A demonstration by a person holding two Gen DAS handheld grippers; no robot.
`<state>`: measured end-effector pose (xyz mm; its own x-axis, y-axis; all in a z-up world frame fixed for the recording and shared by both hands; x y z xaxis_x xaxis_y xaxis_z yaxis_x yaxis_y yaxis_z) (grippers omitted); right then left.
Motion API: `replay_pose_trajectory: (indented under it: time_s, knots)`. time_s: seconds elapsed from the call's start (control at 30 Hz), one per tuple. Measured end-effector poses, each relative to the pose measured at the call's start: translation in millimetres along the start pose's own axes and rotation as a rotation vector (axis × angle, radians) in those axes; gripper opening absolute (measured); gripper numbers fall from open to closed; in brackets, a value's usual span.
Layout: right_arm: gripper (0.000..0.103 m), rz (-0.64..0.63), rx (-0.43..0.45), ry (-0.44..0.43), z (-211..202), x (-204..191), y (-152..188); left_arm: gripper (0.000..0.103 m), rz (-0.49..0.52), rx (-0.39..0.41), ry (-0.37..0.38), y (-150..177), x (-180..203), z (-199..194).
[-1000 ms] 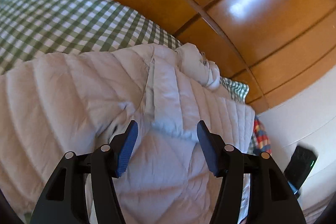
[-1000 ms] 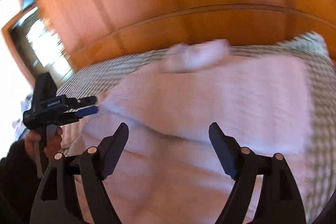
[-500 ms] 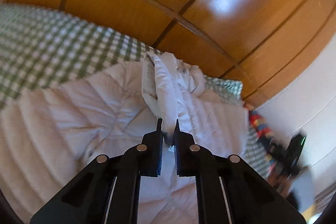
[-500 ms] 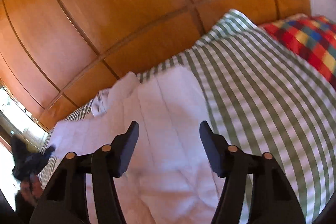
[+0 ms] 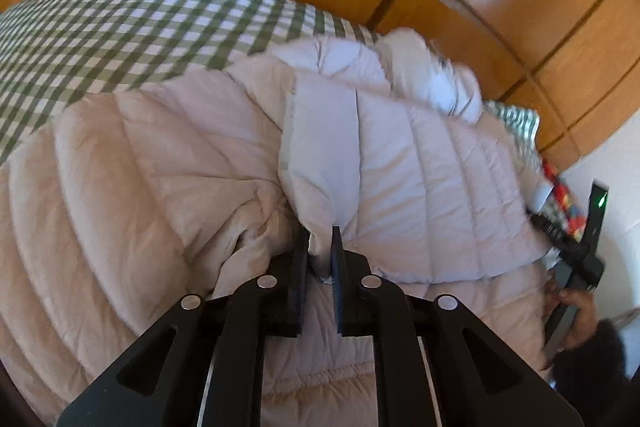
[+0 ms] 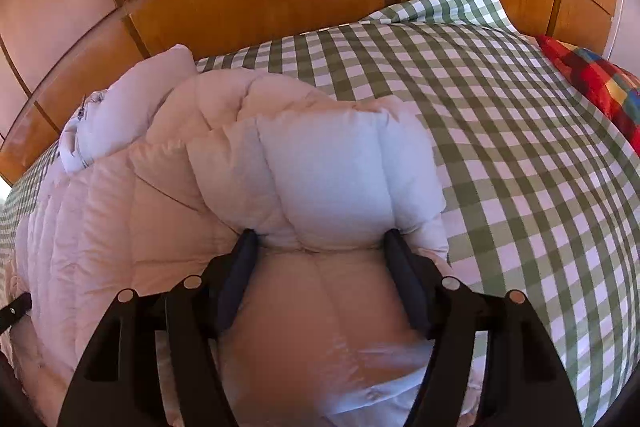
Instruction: Fold small clothes
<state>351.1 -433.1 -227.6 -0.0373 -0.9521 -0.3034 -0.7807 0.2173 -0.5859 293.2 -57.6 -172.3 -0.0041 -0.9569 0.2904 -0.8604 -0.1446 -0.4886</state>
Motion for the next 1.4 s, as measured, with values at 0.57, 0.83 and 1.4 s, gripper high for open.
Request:
replay_pose_trajectory:
  time_s: [0.57, 0.83, 1.4]
  knots:
    - [0.084, -0.256, 0.097, -0.185, -80, -179, 86, 0.018, -0.319, 0.144, -0.093, 92, -133, -145]
    - [0.084, -0.394, 0.011, -0.196, -60, -218, 150, 0.018, -0.764, 0.191, -0.173, 174, -273, -194]
    - [0.089, -0.360, -0.016, -0.192, -46, -212, 159, 0.018, -1.073, 0.219, -0.027, 177, -324, -169]
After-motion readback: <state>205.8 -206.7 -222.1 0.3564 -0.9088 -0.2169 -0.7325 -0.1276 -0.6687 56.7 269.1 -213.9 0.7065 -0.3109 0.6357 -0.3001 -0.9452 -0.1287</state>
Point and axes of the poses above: each gripper's, at about its wrist camera, not at the fingertips, and z roughly the way its jaws point, x to its right, y to its underside, the point moved 10 cm from there along z, roughly the way its jaws point, and after that the axes turned 9 degrees about -y, right-handed, at the moved point
